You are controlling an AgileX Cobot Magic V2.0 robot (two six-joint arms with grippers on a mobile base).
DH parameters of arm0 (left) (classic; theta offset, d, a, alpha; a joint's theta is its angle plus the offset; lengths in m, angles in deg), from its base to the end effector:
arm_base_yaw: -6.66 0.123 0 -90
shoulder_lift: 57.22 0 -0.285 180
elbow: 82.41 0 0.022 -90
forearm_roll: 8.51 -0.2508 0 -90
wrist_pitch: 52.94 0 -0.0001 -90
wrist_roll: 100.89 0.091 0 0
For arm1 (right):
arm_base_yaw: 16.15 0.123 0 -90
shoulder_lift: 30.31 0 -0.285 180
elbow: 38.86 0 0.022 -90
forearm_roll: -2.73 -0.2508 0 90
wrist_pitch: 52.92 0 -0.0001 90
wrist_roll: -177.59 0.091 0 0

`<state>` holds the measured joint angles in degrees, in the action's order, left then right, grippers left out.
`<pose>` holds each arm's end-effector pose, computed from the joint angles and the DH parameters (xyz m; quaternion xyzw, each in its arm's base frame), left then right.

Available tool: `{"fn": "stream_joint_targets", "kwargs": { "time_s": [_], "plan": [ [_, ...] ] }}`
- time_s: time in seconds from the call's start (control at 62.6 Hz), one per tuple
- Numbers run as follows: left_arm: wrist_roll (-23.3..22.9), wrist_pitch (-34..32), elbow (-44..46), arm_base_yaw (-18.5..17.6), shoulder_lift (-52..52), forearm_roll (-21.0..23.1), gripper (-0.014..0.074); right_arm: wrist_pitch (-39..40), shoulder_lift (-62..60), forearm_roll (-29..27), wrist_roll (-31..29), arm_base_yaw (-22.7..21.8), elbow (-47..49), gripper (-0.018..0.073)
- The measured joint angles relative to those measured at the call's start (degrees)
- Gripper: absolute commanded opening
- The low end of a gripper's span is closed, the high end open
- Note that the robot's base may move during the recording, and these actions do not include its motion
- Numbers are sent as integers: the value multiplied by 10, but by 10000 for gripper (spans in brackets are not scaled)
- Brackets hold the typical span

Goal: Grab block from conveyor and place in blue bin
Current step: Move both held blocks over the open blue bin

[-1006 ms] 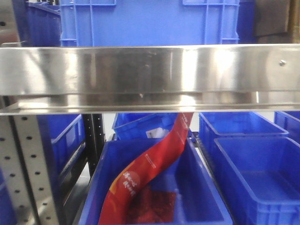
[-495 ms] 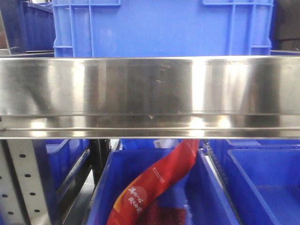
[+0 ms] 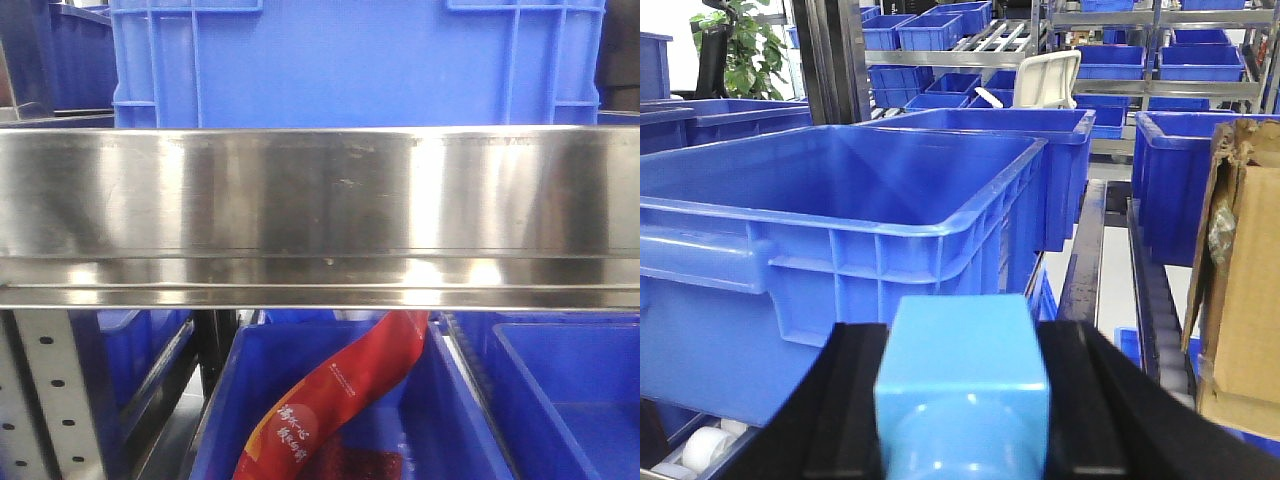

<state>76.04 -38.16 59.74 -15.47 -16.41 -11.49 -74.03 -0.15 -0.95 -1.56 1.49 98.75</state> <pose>0.1086 -0.0428 0.3746 0.1341 0.7154 -0.1280 0.6736 0.0728 0.0254 0.3565 -0.0926 0.7232 0.1384 0.6703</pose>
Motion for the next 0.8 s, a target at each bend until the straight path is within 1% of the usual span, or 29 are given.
{"fn": "stream_joint_targets", "kwargs": {
  "time_s": [0.511, 0.591, 0.671, 0.735, 0.799],
  "plan": [
    [0, 0, 0, 0, 0, 0, -111, 1, 0, 0, 1, 0, 0, -151],
    [0, 0, 0, 0, 0, 13, -111, 6, 0, 0, 1, 0, 0, -151],
    [0, 3, 14, 0, 0, 43, -111, 8, 0, 0, 1, 0, 0, -151],
    [0, 15, 32, 0, 0, 56, -111, 10, 0, -1, 1, 0, 1, -151],
    [0, 41, 64, 0, 4, 63, -111, 10, 0, -1, 1, 0, 5, -151]
  ]
}}
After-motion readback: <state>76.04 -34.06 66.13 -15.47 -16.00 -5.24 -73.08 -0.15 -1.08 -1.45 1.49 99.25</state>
